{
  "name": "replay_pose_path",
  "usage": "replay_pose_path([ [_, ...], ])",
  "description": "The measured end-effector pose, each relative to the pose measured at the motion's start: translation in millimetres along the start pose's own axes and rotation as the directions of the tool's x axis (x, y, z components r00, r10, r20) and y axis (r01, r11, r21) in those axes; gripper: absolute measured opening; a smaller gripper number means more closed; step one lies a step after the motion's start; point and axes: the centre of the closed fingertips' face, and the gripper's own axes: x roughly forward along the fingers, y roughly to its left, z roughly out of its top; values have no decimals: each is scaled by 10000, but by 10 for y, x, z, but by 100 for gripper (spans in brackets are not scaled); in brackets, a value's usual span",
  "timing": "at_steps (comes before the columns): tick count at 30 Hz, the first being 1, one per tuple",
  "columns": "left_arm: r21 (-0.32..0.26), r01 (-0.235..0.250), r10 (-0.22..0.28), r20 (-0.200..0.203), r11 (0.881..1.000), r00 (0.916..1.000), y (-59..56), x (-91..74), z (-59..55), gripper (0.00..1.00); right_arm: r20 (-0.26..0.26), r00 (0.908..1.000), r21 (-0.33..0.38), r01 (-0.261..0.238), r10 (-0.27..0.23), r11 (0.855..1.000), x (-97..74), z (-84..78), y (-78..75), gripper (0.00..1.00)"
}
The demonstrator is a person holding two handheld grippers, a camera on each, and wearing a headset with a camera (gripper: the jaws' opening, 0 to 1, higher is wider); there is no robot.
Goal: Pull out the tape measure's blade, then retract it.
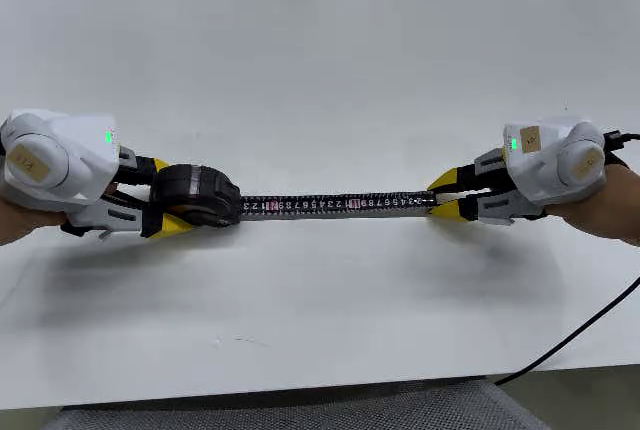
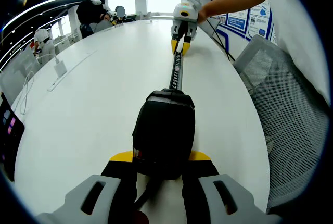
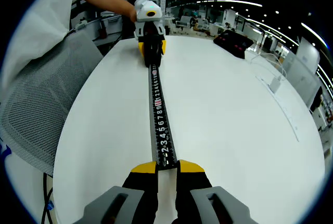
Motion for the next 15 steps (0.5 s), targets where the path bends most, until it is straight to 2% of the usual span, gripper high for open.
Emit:
replay_pose_path([
  [15, 6, 3, -3, -70, 10000, 10000, 1, 3, -1, 28, -147, 9999, 66, -14, 15, 10000, -48, -71, 6, 8],
])
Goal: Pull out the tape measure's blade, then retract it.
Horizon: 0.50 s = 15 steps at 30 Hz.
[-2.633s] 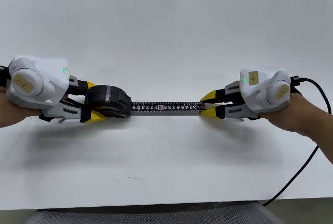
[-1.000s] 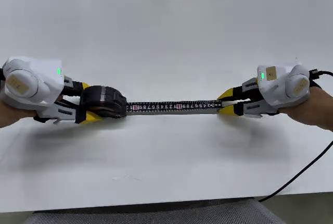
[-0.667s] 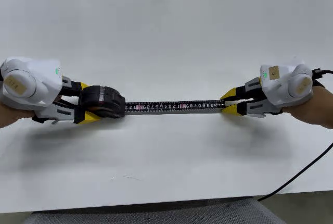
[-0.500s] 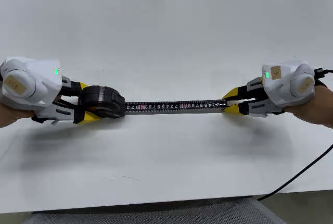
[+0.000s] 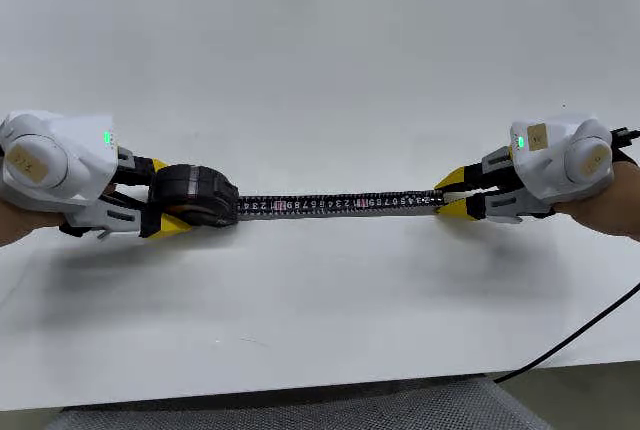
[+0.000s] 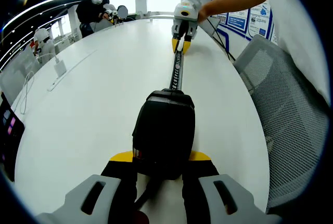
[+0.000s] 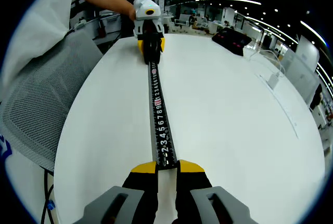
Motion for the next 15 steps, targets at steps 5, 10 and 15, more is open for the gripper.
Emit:
replay_pose_path([
  [5, -13, 1, -1, -5, 10000, 10000, 3, 2, -2, 28, 48, 10000, 72, 43, -43, 10000, -10, -9, -5, 8],
  [10, -94, -68, 69, 64, 9999, 10000, 5, 2, 7, 28, 43, 10000, 115, 88, -89, 9999, -6, -9, -8, 8],
  [15, -149, -205, 204, -23, 9997, 9998, 8, 6, 8, 28, -61, 9999, 119, 110, -110, 9999, -1, -6, -6, 8],
])
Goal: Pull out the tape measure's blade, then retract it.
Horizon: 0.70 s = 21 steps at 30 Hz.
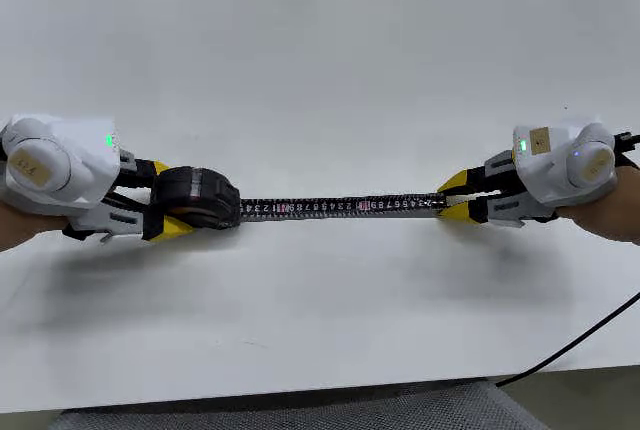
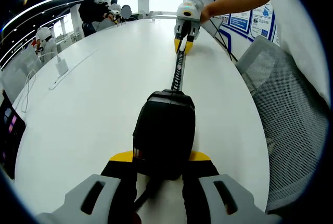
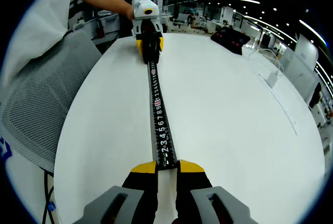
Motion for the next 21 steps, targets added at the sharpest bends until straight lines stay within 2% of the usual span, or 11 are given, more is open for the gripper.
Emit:
replay_pose_path([
  [4, 17, -111, 111, -33, 9999, 9999, -4, -3, 0, 29, -151, 9999, -111, -6, 4, 9999, 3, 1, 2, 9],
  [7, 7, -175, 175, -117, 9998, 9998, 3, -7, -2, 29, -448, 9990, -301, 36, -50, 9995, 6, 10, 8, 9],
  [17, -85, -242, 240, -220, 9997, 9995, 13, -1, -14, 29, -591, 9982, -401, 15, -38, 9992, 2, -2, -2, 10],
  [18, -66, -243, 241, -231, 9997, 9994, 13, 0, -13, 29, -753, 9972, -430, -34, 1, 9991, -12, -27, -1, 10],
  [21, -115, -253, 249, -288, 9996, 9993, 14, 0, -16, 29, -687, 9976, -367, 27, -52, 9993, -14, 0, -11, 11],
])
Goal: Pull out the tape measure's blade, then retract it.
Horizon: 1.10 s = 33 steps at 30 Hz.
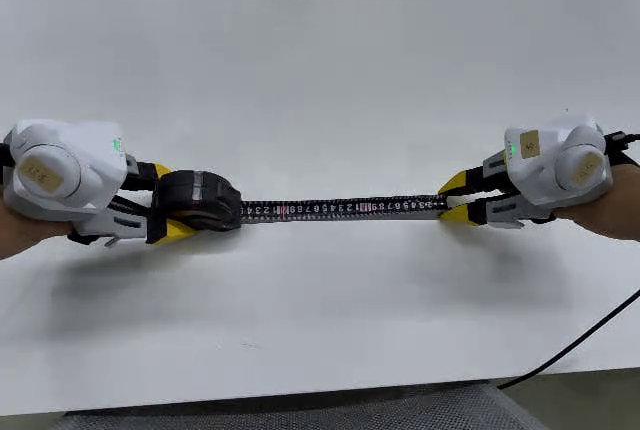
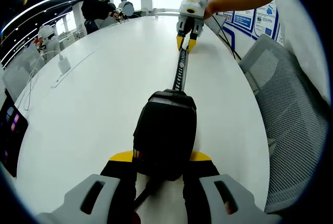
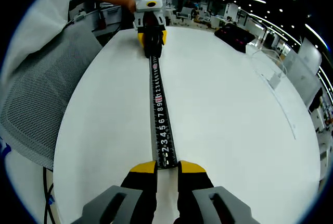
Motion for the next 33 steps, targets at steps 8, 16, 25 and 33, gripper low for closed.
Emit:
replay_pose_path([
  [8, -151, 0, -1, -5, 9999, 10000, 10, -9, 13, 34, -3, 9999, 269, 122, -122, 9996, -16, 3, -16, 16],
  [16, -55, -46, 47, 68, 10000, 10000, 7, -14, 42, 33, -15, 9998, 288, 187, -187, 9994, -9, 13, -12, 19],
  [25, -597, -476, 488, 188, 9971, 9986, 74, -106, 30, 42, 231, 9977, 1049, 604, -631, 9926, -57, 102, 38, 31],
  [33, -1091, -873, 917, 356, 9902, 9952, 48, -241, 73, 51, 310, 9925, 1780, 1106, -1179, 9778, -111, 123, 56, 44],
])
